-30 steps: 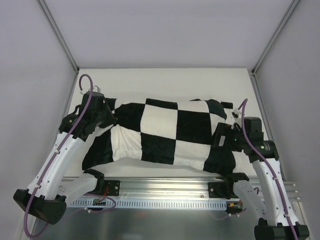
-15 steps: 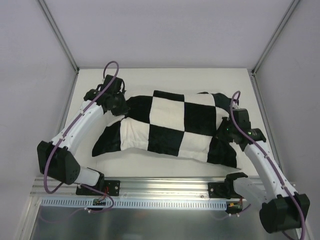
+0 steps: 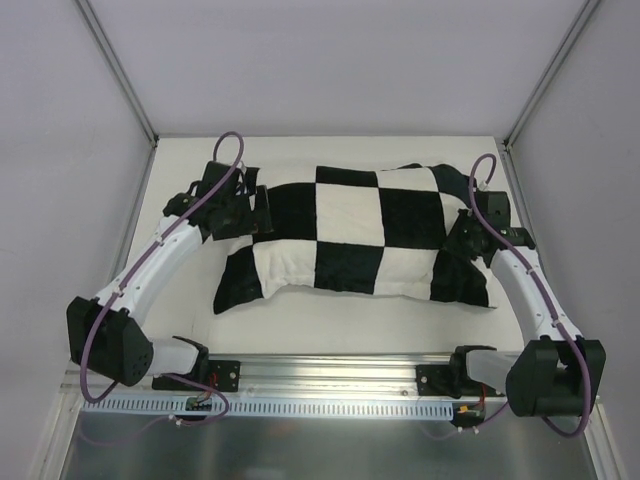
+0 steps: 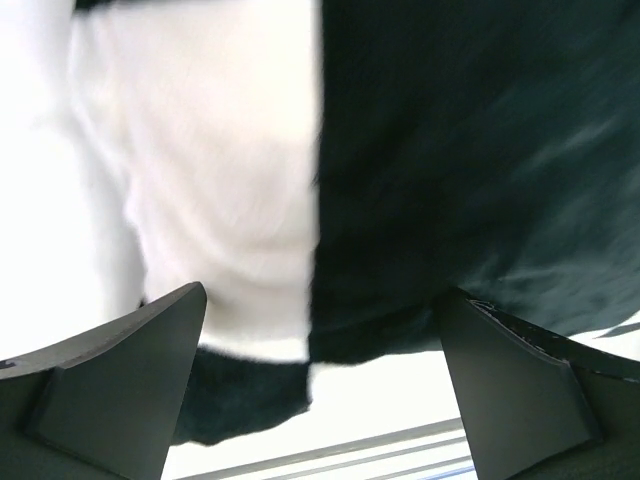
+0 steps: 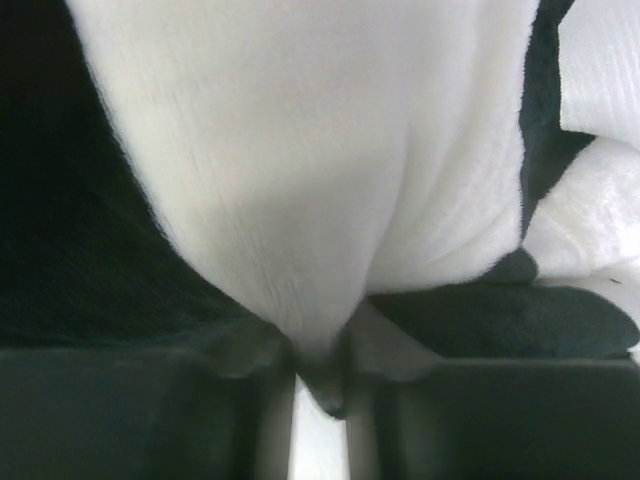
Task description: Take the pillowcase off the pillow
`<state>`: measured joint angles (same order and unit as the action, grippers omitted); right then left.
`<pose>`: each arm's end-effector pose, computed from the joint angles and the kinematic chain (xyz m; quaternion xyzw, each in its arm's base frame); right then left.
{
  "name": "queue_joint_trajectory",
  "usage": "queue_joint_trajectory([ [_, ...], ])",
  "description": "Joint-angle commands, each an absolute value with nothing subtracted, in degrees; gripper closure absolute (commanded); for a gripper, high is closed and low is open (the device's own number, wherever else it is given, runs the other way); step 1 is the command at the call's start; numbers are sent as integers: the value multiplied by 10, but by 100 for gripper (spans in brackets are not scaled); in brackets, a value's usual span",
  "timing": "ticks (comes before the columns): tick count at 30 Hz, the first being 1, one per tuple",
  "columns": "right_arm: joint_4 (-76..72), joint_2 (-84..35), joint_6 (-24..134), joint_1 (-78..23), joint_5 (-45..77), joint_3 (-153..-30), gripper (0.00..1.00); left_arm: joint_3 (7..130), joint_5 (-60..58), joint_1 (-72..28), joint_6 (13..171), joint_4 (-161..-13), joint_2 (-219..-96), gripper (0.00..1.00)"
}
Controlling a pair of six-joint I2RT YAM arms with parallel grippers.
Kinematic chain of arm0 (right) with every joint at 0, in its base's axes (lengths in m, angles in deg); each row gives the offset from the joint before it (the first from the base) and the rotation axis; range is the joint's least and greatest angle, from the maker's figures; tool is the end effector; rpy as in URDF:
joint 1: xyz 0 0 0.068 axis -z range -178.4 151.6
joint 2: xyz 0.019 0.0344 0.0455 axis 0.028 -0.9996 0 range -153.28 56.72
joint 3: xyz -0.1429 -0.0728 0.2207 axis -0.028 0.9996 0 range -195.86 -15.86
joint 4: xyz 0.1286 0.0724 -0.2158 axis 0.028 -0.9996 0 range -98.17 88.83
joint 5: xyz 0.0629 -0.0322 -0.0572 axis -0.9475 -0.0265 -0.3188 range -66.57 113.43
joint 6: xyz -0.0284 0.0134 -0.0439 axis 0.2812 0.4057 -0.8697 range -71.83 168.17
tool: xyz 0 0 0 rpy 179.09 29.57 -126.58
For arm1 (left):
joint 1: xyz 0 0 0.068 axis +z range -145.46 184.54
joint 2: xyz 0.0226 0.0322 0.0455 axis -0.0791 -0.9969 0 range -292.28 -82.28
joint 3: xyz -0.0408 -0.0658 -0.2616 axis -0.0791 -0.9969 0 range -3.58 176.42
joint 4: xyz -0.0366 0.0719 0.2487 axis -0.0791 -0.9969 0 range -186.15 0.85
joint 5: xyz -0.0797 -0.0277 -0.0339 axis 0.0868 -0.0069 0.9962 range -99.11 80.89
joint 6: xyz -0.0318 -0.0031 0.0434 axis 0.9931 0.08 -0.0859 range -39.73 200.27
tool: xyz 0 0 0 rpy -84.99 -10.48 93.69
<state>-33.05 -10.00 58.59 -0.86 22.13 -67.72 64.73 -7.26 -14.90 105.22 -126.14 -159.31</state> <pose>0.2426 0.0112 0.2713 0.0603 0.9276 0.0518 0.3651 0.2717 -0.0971 0.3145 -0.0384 0.9253 -0.1562 0.3433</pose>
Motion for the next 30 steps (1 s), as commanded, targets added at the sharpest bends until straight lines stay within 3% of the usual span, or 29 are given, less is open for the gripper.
queue_joint_trajectory([
  [1,-307,-116,578,7,201,-705,72,590,-122,-149,1035,-1267,-1555,1],
  [2,-310,-118,578,8,189,-708,41,581,-128,-149,1037,-1266,-1557,1],
  [5,-332,-107,567,13,178,-715,7,551,-115,-150,1041,-1265,-1560,1],
  [8,-357,-60,556,34,183,-703,1,521,-106,-149,1049,-1262,-1543,1],
  [13,-374,41,563,66,160,-627,0,468,-99,-150,1071,-1262,-1473,1],
  [19,-299,33,601,63,105,-538,0,420,1,-151,1148,-1209,-1488,1],
  [21,-240,7,607,58,93,-507,11,382,24,-151,1176,-1177,-1496,12],
  [22,-232,-3,613,55,90,-505,17,375,28,-151,1181,-1163,-1502,22],
  [23,-236,-25,613,49,87,-509,46,376,30,-151,1182,-1154,-1505,36],
  [24,-245,-32,613,47,82,-529,60,384,34,-151,1173,-1156,-1506,85],
  [25,-272,-36,612,47,80,-544,78,396,36,-151,1167,-1160,-1501,100],
  [26,-289,-26,609,46,81,-564,99,432,35,-151,1162,-1185,-1495,100],
  [30,-369,52,595,46,130,-719,99,571,0,-150,1135,-1257,-1438,100],
])
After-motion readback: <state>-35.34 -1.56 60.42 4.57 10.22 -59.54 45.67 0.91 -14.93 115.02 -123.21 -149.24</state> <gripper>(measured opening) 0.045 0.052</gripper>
